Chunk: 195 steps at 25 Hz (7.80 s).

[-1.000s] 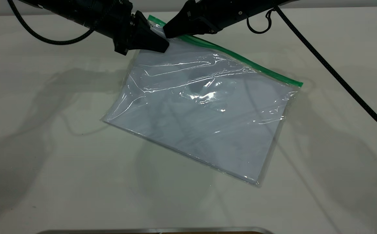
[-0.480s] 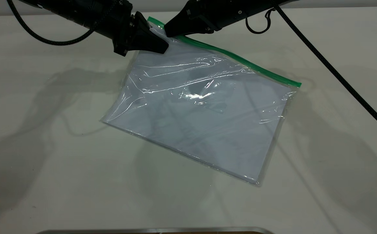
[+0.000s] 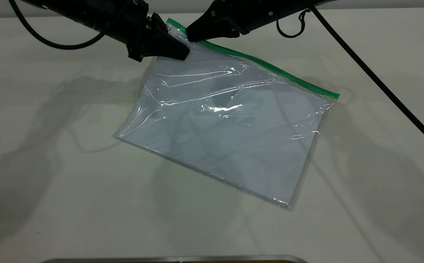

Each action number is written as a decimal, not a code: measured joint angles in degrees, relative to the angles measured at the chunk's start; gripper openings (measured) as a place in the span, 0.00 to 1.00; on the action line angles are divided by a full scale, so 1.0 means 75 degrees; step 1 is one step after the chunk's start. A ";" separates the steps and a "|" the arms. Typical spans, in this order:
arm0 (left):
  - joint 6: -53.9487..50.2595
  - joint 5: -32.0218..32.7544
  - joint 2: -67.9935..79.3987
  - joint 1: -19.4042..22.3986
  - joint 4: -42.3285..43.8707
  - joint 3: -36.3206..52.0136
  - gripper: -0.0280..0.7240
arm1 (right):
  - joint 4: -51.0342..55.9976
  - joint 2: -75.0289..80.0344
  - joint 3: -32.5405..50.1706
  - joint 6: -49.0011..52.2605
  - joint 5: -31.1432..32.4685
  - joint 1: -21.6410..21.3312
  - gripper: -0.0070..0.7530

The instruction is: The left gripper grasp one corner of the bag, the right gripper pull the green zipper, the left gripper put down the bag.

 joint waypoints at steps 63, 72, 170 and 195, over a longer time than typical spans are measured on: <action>0.0300 0.1144 0.0033 0.1210 -0.1259 0.0026 0.10 | -0.2947 0.0469 -0.0053 0.0936 -0.0884 -0.1521 0.07; 0.0293 0.1203 0.0033 0.1210 -0.1271 0.0026 0.10 | -0.3308 0.0496 -0.0053 0.1293 -0.0208 -0.2129 0.07; -1.4002 0.1742 -1.6777 0.1531 0.8471 0.9509 0.70 | -1.1281 -1.6775 1.0042 1.1543 0.1814 -0.1537 0.61; -1.4028 0.1915 -1.9842 0.1531 0.8494 0.9509 0.70 | -1.1129 -1.9983 1.0067 1.1543 0.1982 -0.2328 0.61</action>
